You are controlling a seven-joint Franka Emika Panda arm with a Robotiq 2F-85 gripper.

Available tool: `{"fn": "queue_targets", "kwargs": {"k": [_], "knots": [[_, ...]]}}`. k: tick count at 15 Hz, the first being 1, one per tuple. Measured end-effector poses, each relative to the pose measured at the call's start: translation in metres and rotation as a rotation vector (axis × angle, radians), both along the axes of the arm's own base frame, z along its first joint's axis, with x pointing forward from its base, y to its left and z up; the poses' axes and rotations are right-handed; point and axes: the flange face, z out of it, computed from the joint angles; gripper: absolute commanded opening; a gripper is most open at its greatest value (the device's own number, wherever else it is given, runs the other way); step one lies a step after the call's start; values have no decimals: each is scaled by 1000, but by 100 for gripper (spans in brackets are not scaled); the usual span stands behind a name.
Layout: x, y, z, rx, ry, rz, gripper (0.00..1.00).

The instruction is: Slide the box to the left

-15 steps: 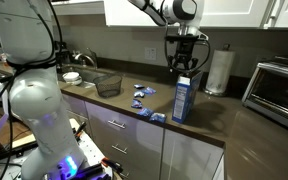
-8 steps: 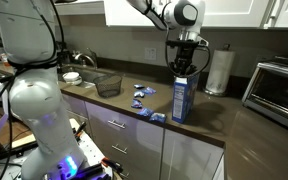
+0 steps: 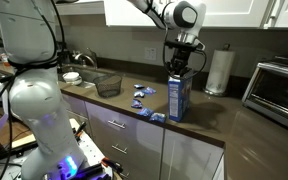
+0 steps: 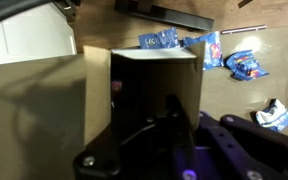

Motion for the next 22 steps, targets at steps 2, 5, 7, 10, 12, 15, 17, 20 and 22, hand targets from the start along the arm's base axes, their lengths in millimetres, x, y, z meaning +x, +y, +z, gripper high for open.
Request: {"fn": "queue_targets", "kwargs": {"k": [2, 5, 7, 10, 12, 15, 17, 20, 22], "knots": [[-2, 3, 0, 30, 12, 17, 6], [-3, 7, 1, 61, 21, 33, 5], [-3, 10, 2, 67, 23, 43, 6], [-2, 16, 3, 69, 21, 56, 5], [0, 21, 4, 70, 20, 65, 5], [1, 27, 4, 71, 19, 77, 5], [2, 30, 5, 72, 18, 83, 5], [3, 34, 5, 73, 18, 90, 34], [3, 35, 6, 72, 16, 93, 40]]}}
